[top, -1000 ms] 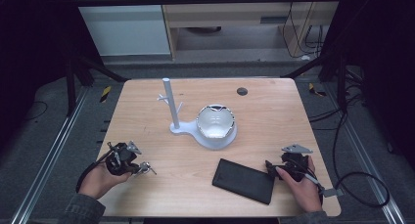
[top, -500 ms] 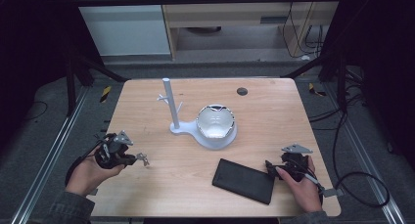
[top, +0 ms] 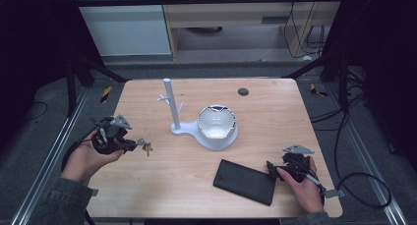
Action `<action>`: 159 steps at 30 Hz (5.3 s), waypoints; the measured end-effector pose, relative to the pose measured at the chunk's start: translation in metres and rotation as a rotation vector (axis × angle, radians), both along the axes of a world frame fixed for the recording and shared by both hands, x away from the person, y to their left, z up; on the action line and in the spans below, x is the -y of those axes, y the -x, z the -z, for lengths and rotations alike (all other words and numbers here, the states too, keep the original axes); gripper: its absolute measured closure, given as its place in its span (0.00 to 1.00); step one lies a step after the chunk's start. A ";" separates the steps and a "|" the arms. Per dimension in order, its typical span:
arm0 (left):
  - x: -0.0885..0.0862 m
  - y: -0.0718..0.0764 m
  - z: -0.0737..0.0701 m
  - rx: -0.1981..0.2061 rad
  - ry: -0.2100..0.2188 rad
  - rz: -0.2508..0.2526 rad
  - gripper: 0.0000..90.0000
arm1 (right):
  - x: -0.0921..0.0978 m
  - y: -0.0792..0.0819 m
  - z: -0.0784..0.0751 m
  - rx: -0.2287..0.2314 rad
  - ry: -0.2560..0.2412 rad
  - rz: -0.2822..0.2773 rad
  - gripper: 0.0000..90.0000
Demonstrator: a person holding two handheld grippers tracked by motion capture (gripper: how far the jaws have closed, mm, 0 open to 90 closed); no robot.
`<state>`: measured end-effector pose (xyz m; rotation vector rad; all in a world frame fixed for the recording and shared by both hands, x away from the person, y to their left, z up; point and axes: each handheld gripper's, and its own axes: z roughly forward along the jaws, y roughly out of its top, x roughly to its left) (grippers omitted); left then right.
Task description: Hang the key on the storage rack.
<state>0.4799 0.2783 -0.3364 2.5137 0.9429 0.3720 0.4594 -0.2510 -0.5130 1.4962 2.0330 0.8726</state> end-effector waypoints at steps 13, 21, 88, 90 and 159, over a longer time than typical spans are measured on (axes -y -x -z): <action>0.016 -0.026 -0.057 0.053 0.001 -0.011 0.93 | 0.000 0.000 0.000 0.001 0.009 -0.004 0.00; 0.024 -0.047 -0.073 0.068 0.011 -0.025 0.93 | -0.001 0.000 0.000 0.001 0.008 -0.006 0.00; 0.057 -0.083 -0.084 0.139 -0.022 -0.062 0.75 | -0.003 0.002 0.000 0.002 0.004 -0.026 0.00; 0.057 -0.078 -0.083 0.144 -0.030 -0.061 0.68 | -0.003 0.002 0.000 0.000 0.004 -0.027 0.00; 0.197 0.042 0.122 -0.052 -0.033 0.429 0.97 | 0.003 0.042 -0.030 0.149 -0.025 -0.088 0.20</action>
